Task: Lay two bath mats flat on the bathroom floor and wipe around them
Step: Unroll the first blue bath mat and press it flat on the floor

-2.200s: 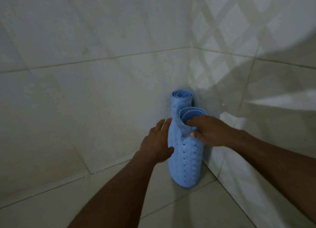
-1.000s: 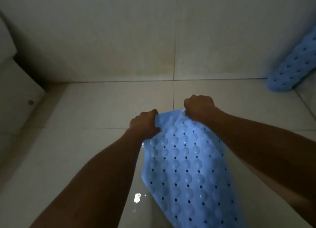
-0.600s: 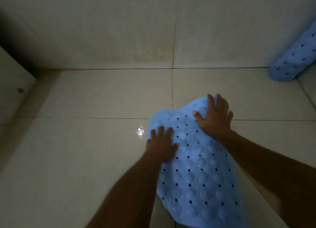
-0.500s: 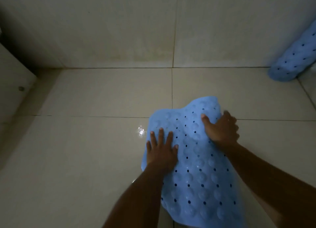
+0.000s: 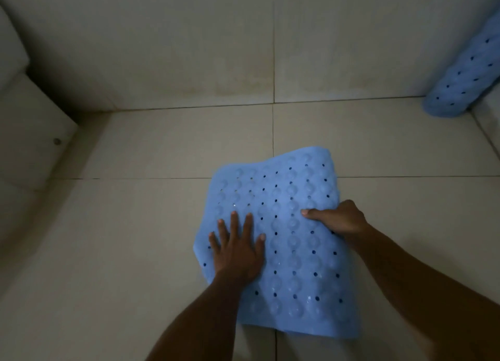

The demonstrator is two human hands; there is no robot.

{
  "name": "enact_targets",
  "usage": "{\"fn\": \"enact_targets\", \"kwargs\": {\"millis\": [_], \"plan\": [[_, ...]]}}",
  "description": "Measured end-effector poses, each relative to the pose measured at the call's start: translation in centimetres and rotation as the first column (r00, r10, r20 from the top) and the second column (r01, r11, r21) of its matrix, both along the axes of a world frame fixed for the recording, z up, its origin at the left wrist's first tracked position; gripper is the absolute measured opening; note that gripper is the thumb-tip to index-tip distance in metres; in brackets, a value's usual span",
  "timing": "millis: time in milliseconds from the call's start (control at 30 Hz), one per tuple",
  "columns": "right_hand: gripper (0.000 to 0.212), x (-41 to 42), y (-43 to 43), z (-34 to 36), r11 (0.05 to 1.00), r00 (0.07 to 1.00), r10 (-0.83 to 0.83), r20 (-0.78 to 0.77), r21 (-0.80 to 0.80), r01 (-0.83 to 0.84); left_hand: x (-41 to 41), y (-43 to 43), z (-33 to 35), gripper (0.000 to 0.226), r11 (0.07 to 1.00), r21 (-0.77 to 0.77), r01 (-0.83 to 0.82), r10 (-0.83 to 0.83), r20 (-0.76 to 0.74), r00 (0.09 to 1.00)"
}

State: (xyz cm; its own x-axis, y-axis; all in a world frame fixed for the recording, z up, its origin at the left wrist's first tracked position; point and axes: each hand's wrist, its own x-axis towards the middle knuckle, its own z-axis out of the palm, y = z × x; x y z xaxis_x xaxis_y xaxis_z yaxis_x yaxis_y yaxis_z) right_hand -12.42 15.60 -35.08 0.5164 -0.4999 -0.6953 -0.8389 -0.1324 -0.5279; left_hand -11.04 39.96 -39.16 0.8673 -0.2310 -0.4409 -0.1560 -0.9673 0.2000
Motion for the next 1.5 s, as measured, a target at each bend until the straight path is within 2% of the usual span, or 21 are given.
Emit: {"fn": "enact_targets", "kwargs": {"millis": [67, 200, 300, 367, 433, 533, 633, 733, 800, 867, 967, 1033, 1100, 1167, 1233, 1300, 1333, 1433, 1500], "plan": [[0.126, 0.0, 0.8, 1.8, 0.997, 0.999, 0.015, 0.033, -0.074, -0.012, -0.5, 0.0, -0.3, 0.073, 0.999, 0.025, -0.023, 0.024, -0.021, 0.999], [0.094, 0.9, 1.5, 4.0, 0.937, 0.988, 0.125, 0.095, -0.339, -0.086, 1.1, -1.4, 0.2, 0.084, 0.998, 0.002, -0.065, 0.065, -0.065, 0.996], [0.093, 1.1, 0.3, 4.8, 0.875, 0.977, 0.193, 0.085, -0.466, -0.132, 1.2, -3.5, 0.4, 0.087, 0.998, -0.036, 0.044, -0.049, -0.163, 0.985], [0.098, 0.7, -1.1, 4.6, 0.869, 0.981, 0.186, 0.058, -0.475, -0.137, 0.6, -4.2, 0.1, 0.089, 0.994, -0.02, 0.111, -0.113, -0.169, 0.979], [0.104, 0.1, -2.4, 4.0, 0.911, 0.983, 0.171, 0.066, -0.391, -0.132, 0.3, -4.1, -0.5, 0.088, 0.989, 0.001, 0.146, -0.145, -0.146, 0.979], [0.107, -0.7, -3.5, 3.1, 0.982, 0.985, 0.098, 0.141, -0.173, -0.073, 0.8, -2.5, -1.1, 0.084, 0.986, 0.032, 0.166, -0.161, -0.122, 0.979], [0.106, -1.1, -3.7, 2.3, 1.0, 0.984, 0.003, 0.179, -0.017, 0.0, 2.1, -0.2, -1.1, 0.085, 0.985, 0.08, 0.151, -0.142, -0.11, 0.984], [0.111, -1.4, -3.2, 1.6, 0.998, 0.99, -0.042, 0.137, 0.049, 0.036, 3.6, 1.9, -0.4, 0.087, 0.988, 0.114, 0.109, -0.098, -0.099, 0.99], [0.092, -1.3, -2.6, 1.5, 0.993, 0.986, -0.052, 0.155, 0.112, 0.035, 4.3, 2.4, 0.2, 0.087, 0.988, 0.133, 0.083, -0.068, -0.111, 0.992], [0.071, -1.2, -1.9, 1.7, 0.98, 0.984, -0.091, 0.154, 0.19, 0.061, 4.2, 2.0, 0.4, 0.083, 0.989, 0.132, 0.061, -0.053, -0.058, 0.997], [0.055, -1.4, -1.4, 2.4, 0.949, 0.984, -0.119, 0.134, 0.305, 0.074, 2.5, 0.1, 0.1, 0.082, 0.989, 0.059, 0.137, -0.14, 0.034, 0.99], [0.05, -1.7, -1.6, 2.6, 0.94, 0.988, -0.102, 0.116, 0.336, 0.058, 1.0, -0.9, -0.5, 0.081, 0.977, 0.043, 0.209, -0.207, -0.034, 0.978], [0.057, -1.8, -2.0, 2.6, 0.948, 0.985, -0.104, 0.136, 0.315, 0.056, 0.6, -0.8, -1.1, 0.082, 0.97, 0.075, 0.233, -0.228, -0.074, 0.971], [0.091, -1.7, -2.1, 2.3, 0.977, 0.981, -0.104, 0.167, 0.2, 0.07, 1.0, 0.0, -1.3, 0.082, 0.968, 0.094, 0.235, -0.228, -0.081, 0.97], [0.124, -1.7, -2.1, 2.1, 0.997, 0.984, -0.081, 0.158, 0.02, 0.079, 1.5, 0.6, -1.2, 0.081, 0.969, 0.096, 0.229, -0.222, -0.079, 0.972], [0.131, -1.8, -2.3, 1.9, 0.997, 0.987, -0.08, 0.142, 0.03, 0.077, 1.7, 0.8, -1.1, 0.081, 0.973, 0.104, 0.204, -0.196, -0.08, 0.977], [0.126, -1.9, -2.6, 1.8, 0.994, 0.987, -0.088, 0.137, 0.084, 0.077, 1.7, 0.8, -1.0, 0.081, 0.976, 0.112, 0.186, -0.177, -0.083, 0.981], [0.087, -2.5, -3.2, 2.7, 0.975, 0.986, -0.086, 0.145, 0.215, 0.053, 1.5, 0.8, -0.9, 0.085, 0.981, 0.136, 0.14, -0.128, -0.094, 0.987], [0.079, -2.9, -3.9, 2.8, 0.969, 0.988, -0.072, 0.139, 0.246, 0.036, 1.5, 0.9, -0.8, 0.088, 0.981, 0.143, 0.133, -0.12, -0.101, 0.988]]}}
